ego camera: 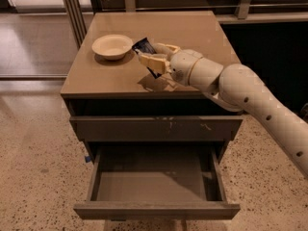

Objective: Pick rxbar blueberry from middle drawer and place on counter

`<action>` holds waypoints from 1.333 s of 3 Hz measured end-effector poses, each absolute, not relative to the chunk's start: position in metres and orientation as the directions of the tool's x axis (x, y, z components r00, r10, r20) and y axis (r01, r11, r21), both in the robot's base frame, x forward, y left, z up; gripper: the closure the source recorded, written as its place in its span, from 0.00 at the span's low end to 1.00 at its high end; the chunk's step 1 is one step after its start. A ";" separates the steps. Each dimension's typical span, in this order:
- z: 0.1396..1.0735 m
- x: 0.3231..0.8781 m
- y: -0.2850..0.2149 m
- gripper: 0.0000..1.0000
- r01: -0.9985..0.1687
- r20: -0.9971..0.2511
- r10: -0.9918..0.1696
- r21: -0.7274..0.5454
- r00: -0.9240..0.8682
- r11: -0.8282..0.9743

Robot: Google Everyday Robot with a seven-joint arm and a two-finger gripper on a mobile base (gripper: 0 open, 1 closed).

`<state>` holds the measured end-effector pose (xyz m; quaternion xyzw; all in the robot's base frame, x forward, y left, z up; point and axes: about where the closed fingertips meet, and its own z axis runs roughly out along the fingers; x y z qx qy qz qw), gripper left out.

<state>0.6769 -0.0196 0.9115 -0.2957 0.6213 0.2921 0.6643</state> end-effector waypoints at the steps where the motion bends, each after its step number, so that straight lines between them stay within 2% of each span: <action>1: 0.912 0.691 -0.018 1.00 -0.661 -0.999 -0.051 -0.040 0.003 0.750; 2: 0.918 0.703 -0.052 0.82 -0.585 -0.997 -0.082 -0.070 0.006 0.808; 4: 0.900 0.703 -0.051 0.36 -0.588 -0.999 -0.040 -0.035 0.005 0.808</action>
Offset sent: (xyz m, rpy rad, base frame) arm 0.0127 0.0018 0.0003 -0.0617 0.0471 -0.1211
